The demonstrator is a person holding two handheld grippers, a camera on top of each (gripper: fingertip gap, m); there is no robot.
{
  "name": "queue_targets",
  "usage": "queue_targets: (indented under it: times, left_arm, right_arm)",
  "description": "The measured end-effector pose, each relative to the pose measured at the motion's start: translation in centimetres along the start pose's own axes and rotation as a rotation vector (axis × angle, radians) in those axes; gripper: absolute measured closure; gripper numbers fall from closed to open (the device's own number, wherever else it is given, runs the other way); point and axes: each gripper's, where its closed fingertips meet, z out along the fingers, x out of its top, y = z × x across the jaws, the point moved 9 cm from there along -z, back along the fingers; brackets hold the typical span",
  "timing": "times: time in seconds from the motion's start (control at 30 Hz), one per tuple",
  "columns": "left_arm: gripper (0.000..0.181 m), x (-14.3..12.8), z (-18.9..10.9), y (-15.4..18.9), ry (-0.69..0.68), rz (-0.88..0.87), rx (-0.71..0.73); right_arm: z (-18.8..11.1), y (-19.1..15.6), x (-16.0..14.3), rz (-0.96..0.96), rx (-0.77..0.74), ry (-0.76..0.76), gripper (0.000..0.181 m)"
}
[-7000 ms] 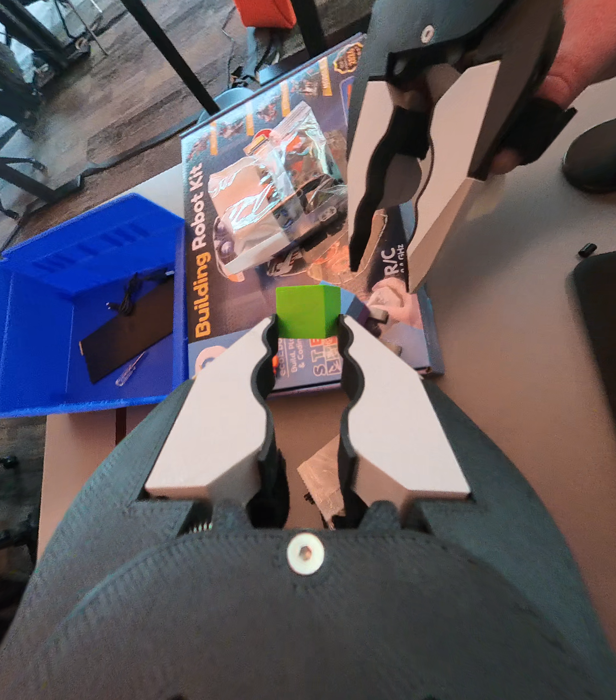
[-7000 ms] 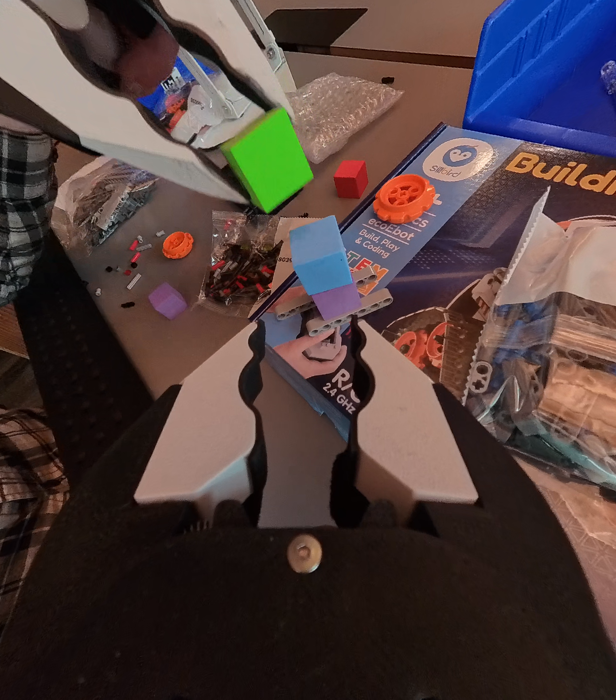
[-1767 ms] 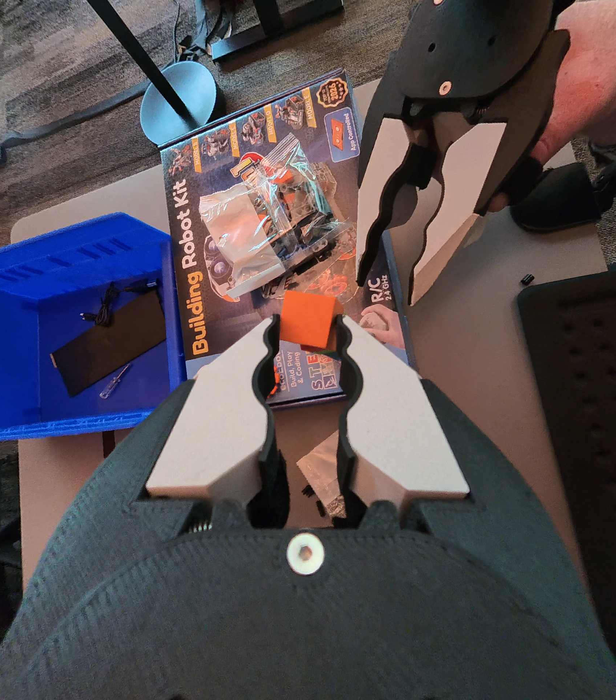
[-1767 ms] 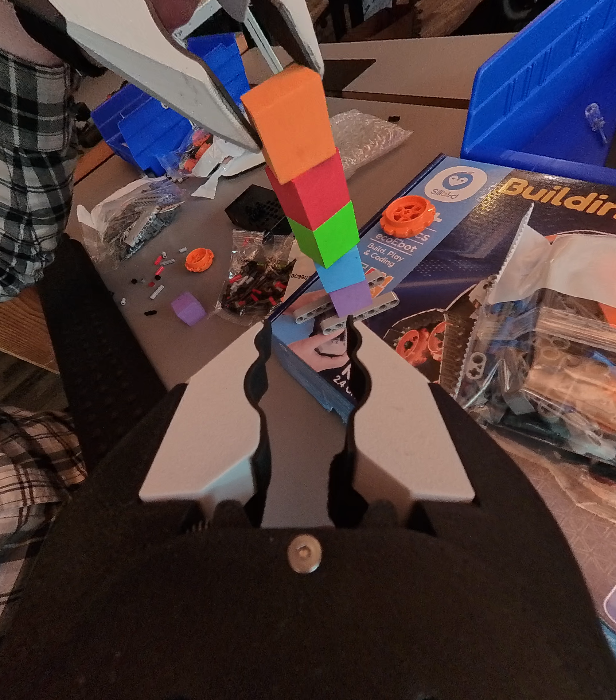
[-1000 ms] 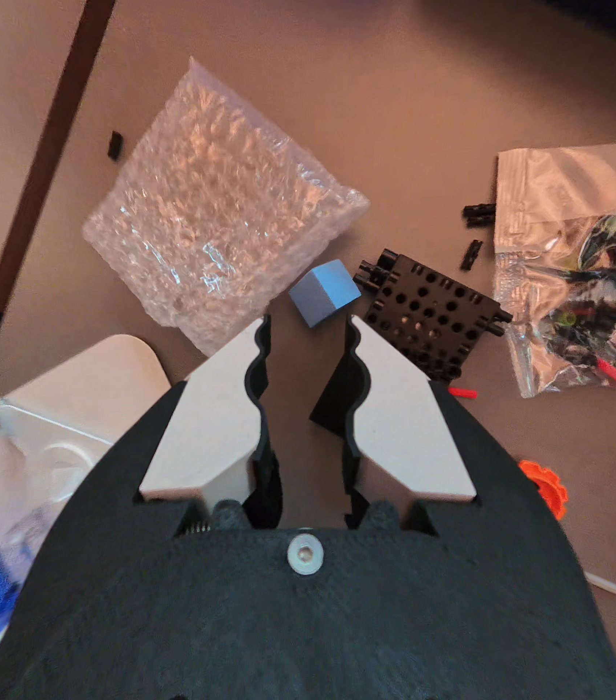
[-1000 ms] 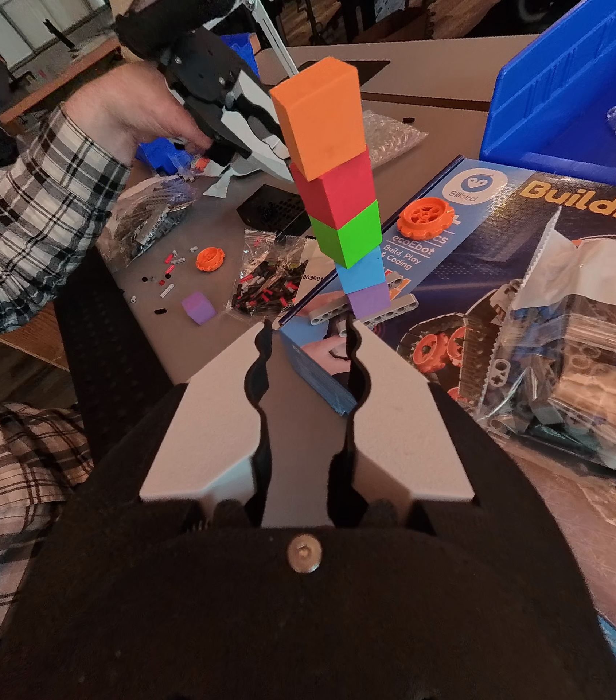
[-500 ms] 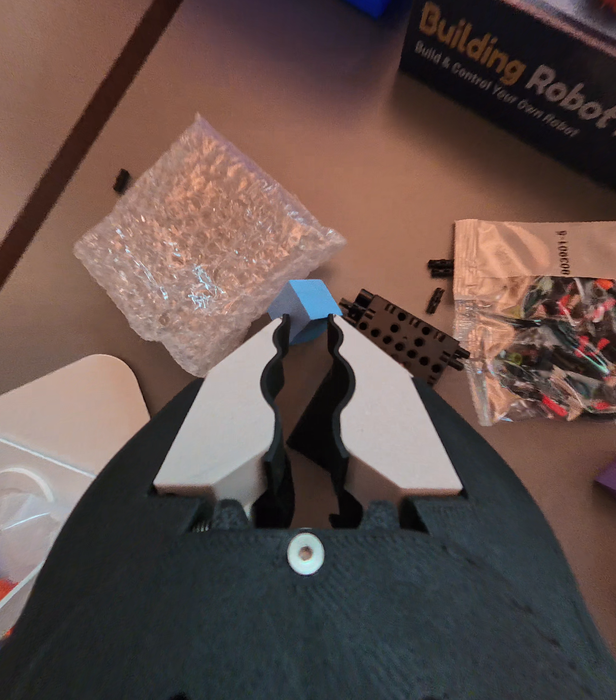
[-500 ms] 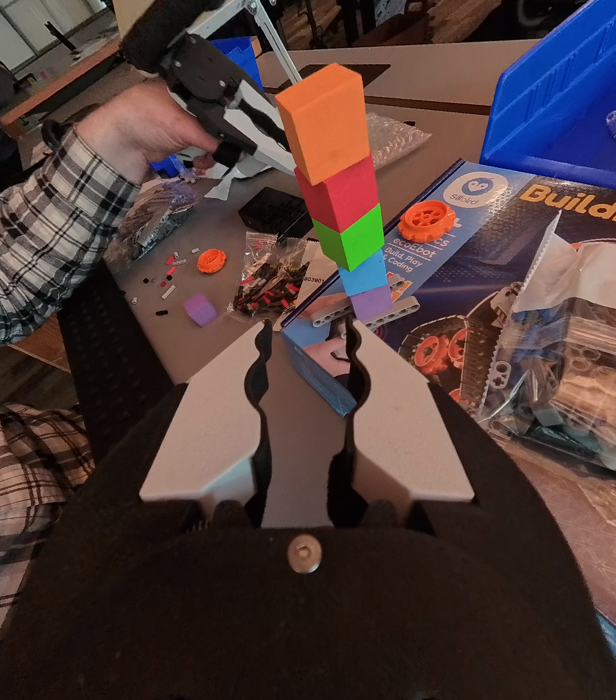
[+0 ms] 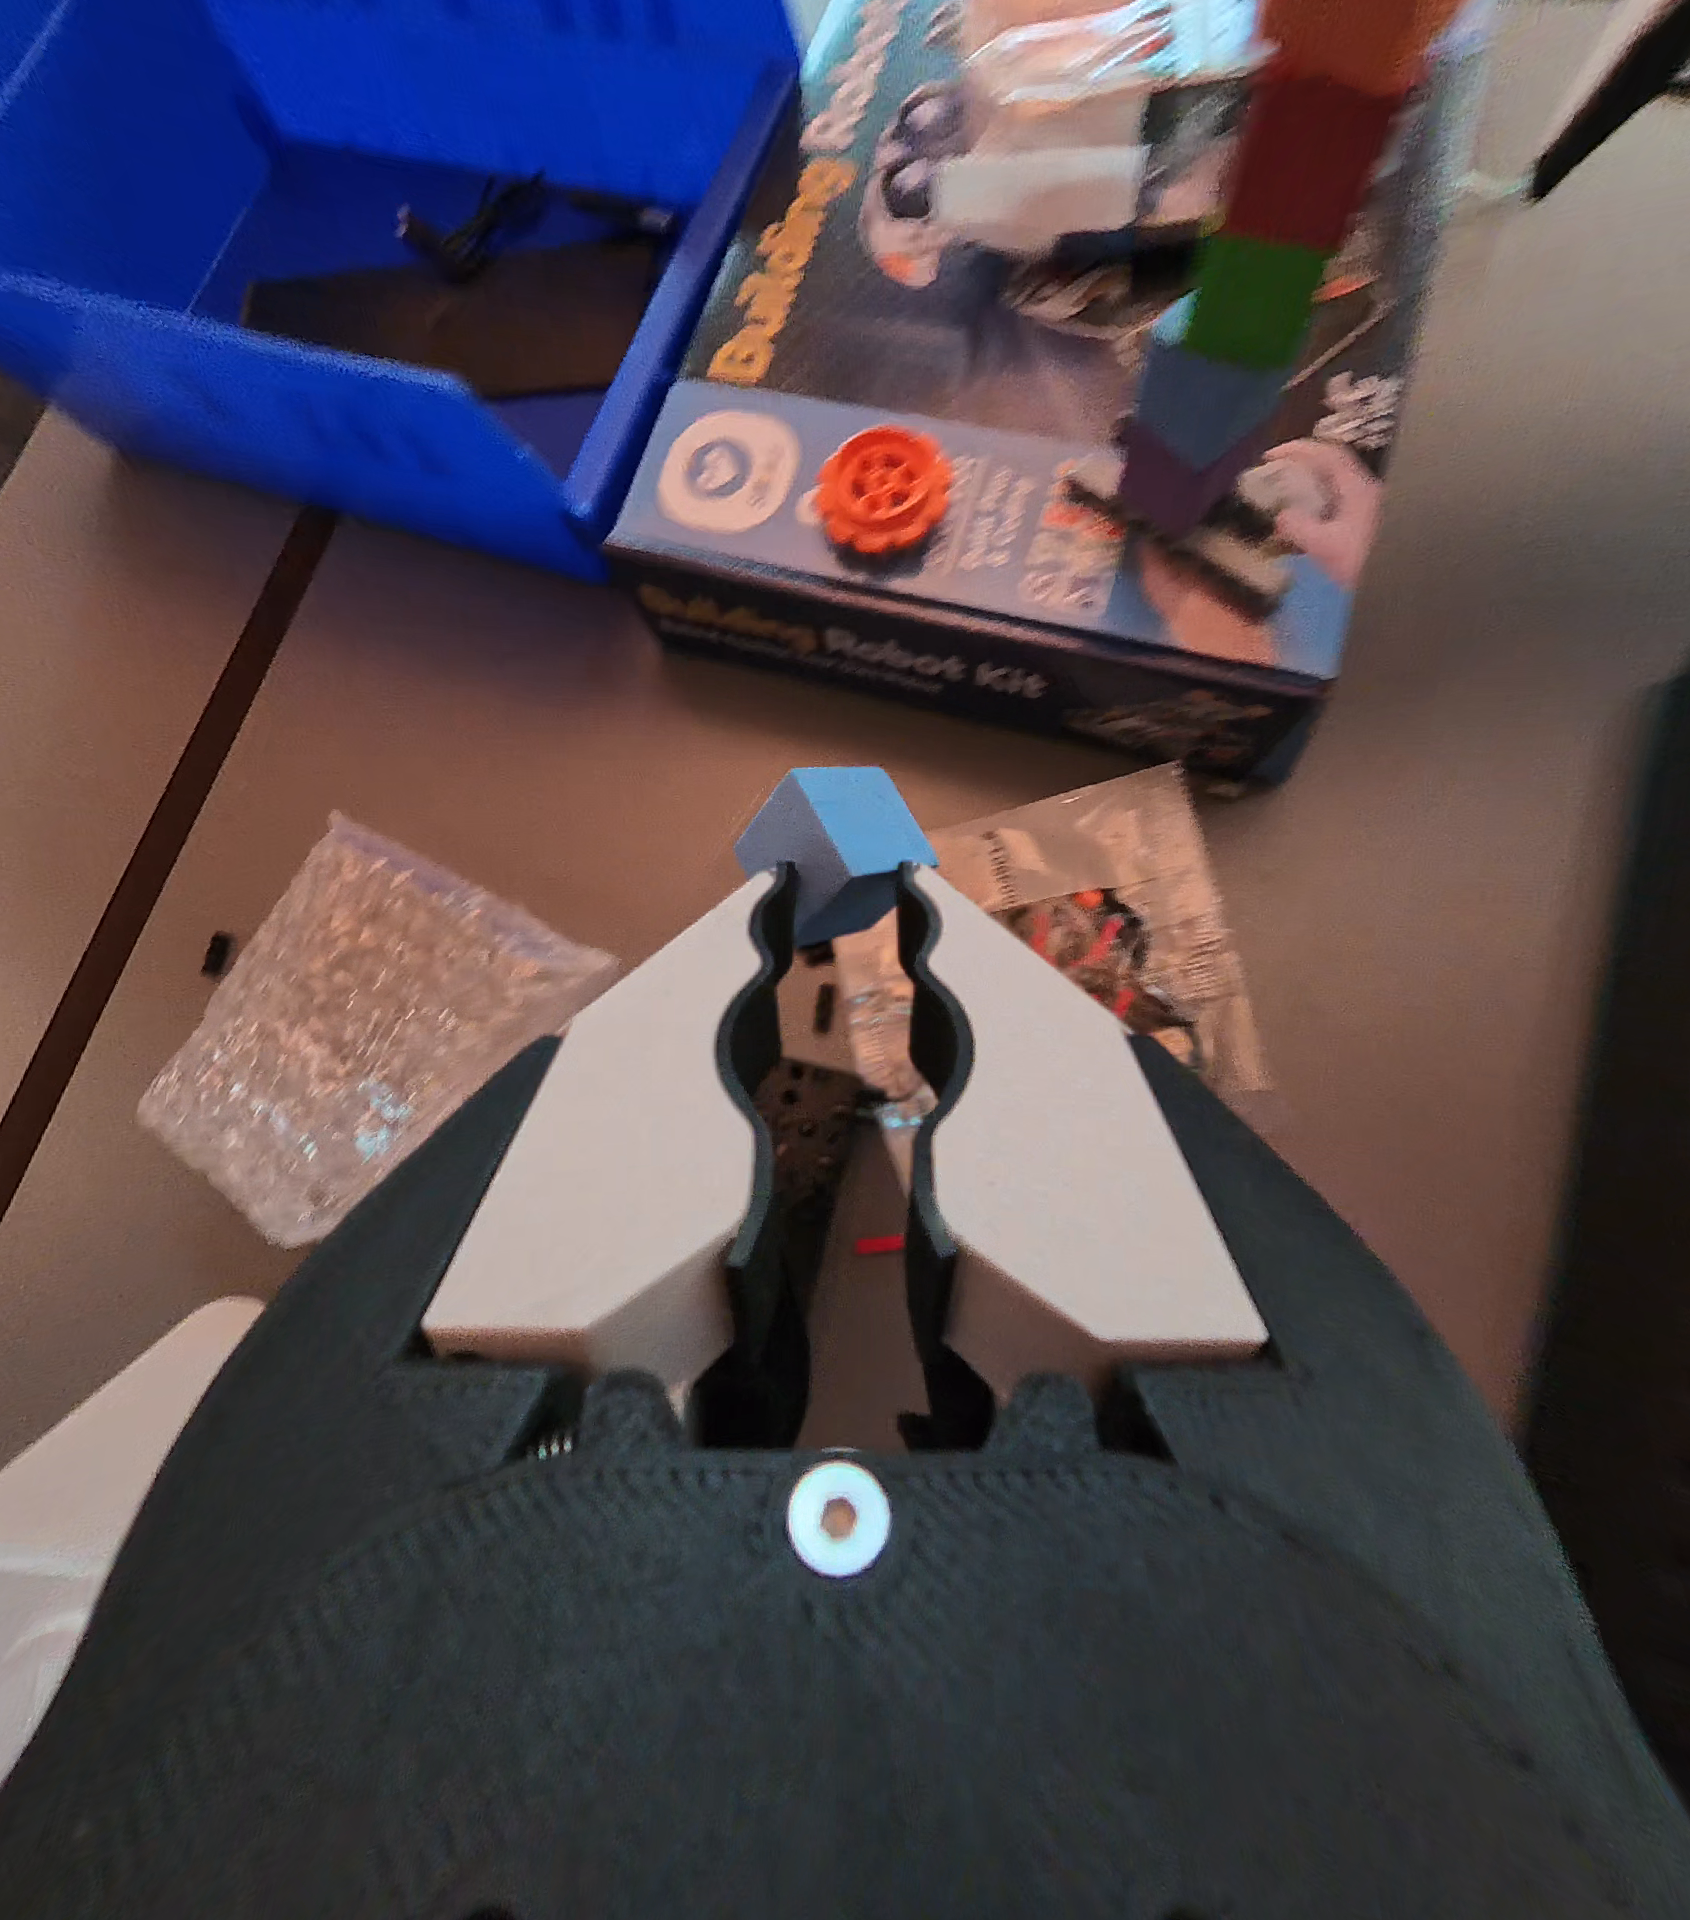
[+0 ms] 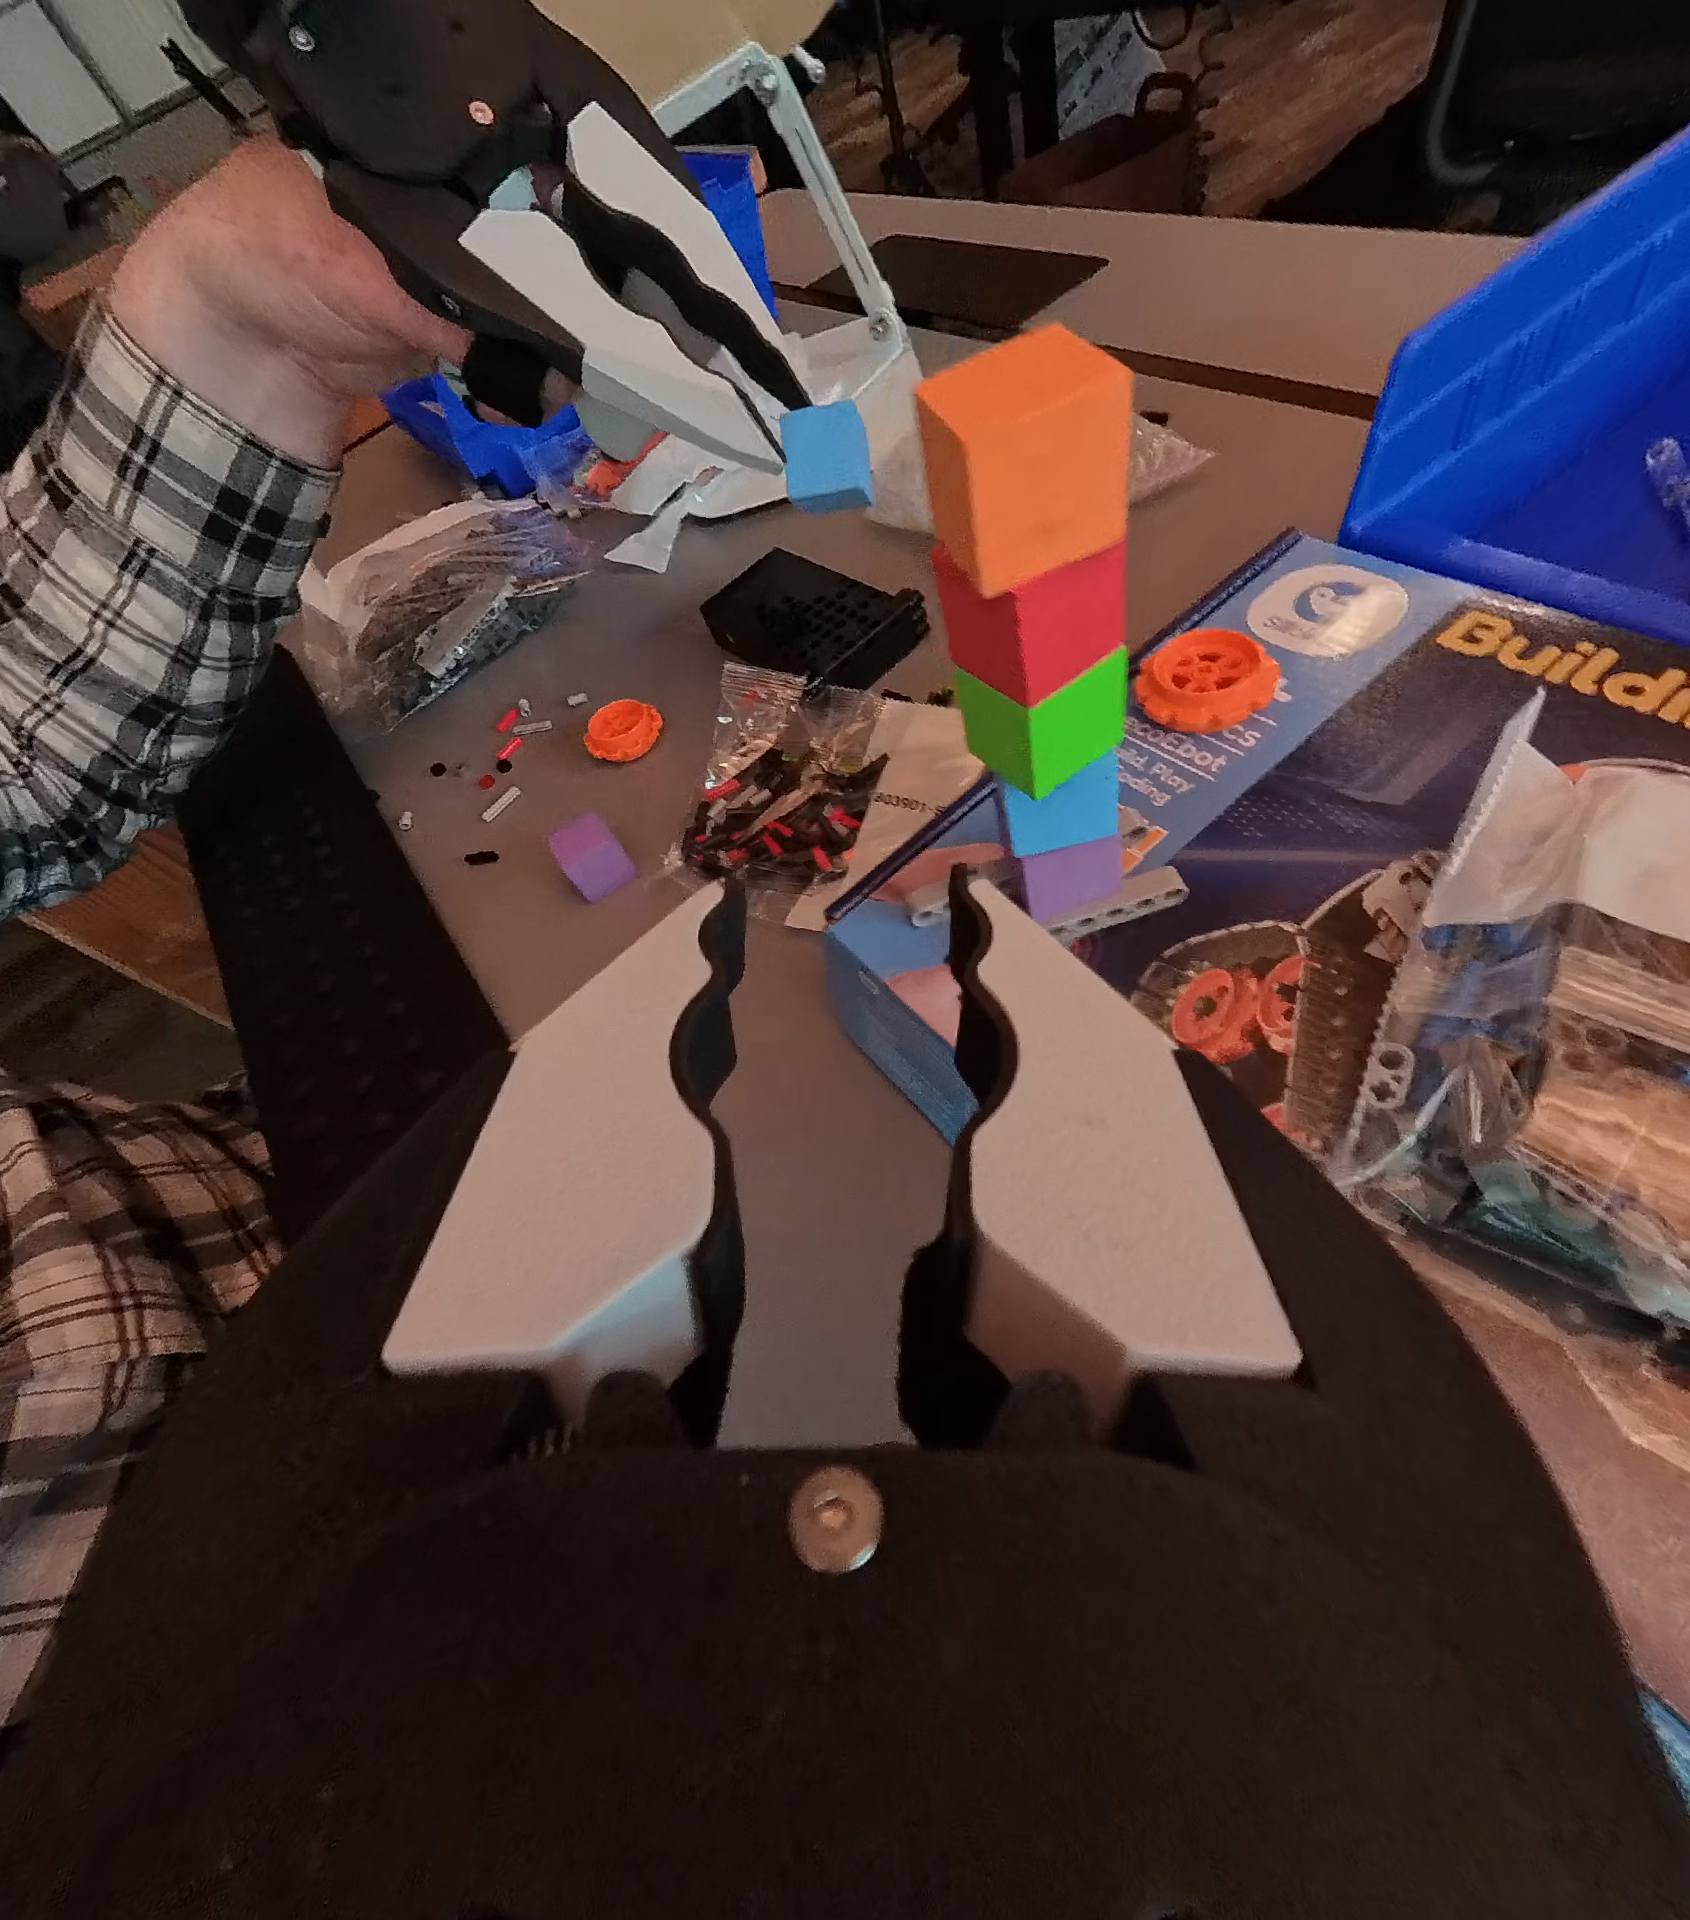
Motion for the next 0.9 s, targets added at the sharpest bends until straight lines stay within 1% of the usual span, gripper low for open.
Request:
queue_targets:
  times: [0.13,0.27,0.37,0.43,0.5,0.6,0.73,0.83,0.9]
  left_arm:
    - [0.164,1.3,-0.9,3.2,0.090,0.035,-0.102]
    - [0.164,2.1,-0.9,6.7,0.169,0.032,-0.203]
    - [0.164,2.3,-0.3,8.9,0.199,0.035,-0.241]
    - [0.164,2.2,0.0,9.8,0.209,0.035,-0.258]
    - [0.164,2.1,0.1,10.4,0.222,0.023,-0.285]
    - [0.164,1.9,0.3,10.7,0.249,-0.018,-0.303]
    - [0.166,1.7,0.8,11.6,0.263,-0.031,-0.310]
    - [0.167,1.4,1.4,12.2,0.275,-0.030,-0.301]
    - [0.167,1.2,1.5,12.4,0.291,-0.054,-0.320]
  right_arm:
    - [0.7,-2.4,0.8,-0.095,0.025,0.009,0.141]
    - [3.6,-5.1,0.5,-0.226,-0.037,0.016,0.136]
    - [6.1,-6.2,-0.3,-0.250,-0.076,0.017,0.136]
    - [6.9,-6.5,-0.7,-0.254,-0.098,0.036,0.138]
    - [7.1,-6.7,-0.9,-0.272,-0.134,0.060,0.145]
    - [6.8,-7.2,-0.9,-0.305,-0.139,0.076,0.153]
    - [6.7,-7.8,-1.0,-0.340,-0.145,0.081,0.143]
    - [6.4,-7.9,-1.2,-0.352,-0.164,0.073,0.152]
    - [6.3,-7.7,-1.5,-0.341,-0.154,0.064,0.153]
